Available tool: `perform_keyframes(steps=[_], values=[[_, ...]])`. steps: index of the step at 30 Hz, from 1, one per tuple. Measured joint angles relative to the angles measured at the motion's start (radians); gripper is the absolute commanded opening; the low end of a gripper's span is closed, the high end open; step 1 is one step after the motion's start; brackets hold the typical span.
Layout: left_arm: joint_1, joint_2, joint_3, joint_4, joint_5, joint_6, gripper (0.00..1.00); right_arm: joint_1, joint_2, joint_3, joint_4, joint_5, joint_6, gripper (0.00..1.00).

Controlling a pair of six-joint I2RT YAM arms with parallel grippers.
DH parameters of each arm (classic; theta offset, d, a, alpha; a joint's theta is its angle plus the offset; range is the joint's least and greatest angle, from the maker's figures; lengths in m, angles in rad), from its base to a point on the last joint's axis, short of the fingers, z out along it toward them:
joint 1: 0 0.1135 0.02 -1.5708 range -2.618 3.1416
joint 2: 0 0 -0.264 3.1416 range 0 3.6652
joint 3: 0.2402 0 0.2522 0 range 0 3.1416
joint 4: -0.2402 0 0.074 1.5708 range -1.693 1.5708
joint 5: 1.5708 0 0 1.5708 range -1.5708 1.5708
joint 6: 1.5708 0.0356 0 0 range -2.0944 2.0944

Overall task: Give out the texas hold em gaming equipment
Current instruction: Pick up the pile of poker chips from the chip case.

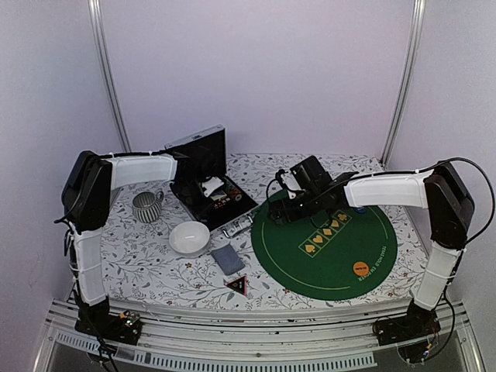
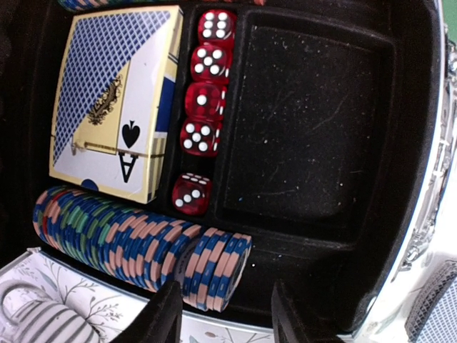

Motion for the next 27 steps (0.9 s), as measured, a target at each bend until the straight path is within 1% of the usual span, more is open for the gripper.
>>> perform_keyframes(steps=[7, 13, 17, 21, 25, 27], values=[[0.002, 0.0, 0.0, -0.002, 0.008, 0.006, 0.45, 0.0, 0.0, -0.007, 0.0, -0.001, 0.0, 0.99], [0.013, 0.006, 0.004, -0.002, 0.019, 0.013, 0.41, -0.001, 0.0, -0.013, -0.004, -0.001, 0.0, 0.99], [0.021, 0.008, 0.005, -0.002, 0.031, 0.017, 0.4, -0.002, 0.0, -0.013, -0.004, -0.001, 0.0, 0.99], [0.027, 0.025, 0.012, -0.016, 0.05, 0.02, 0.37, -0.006, 0.0, -0.013, -0.004, 0.0, 0.0, 0.99], [0.033, 0.06, 0.033, -0.03, 0.08, 0.02, 0.36, -0.007, 0.0, -0.014, -0.004, 0.0, 0.0, 0.99], [0.035, 0.071, 0.035, -0.033, 0.093, 0.02, 0.33, -0.007, 0.0, -0.017, -0.004, 0.001, 0.0, 0.99]])
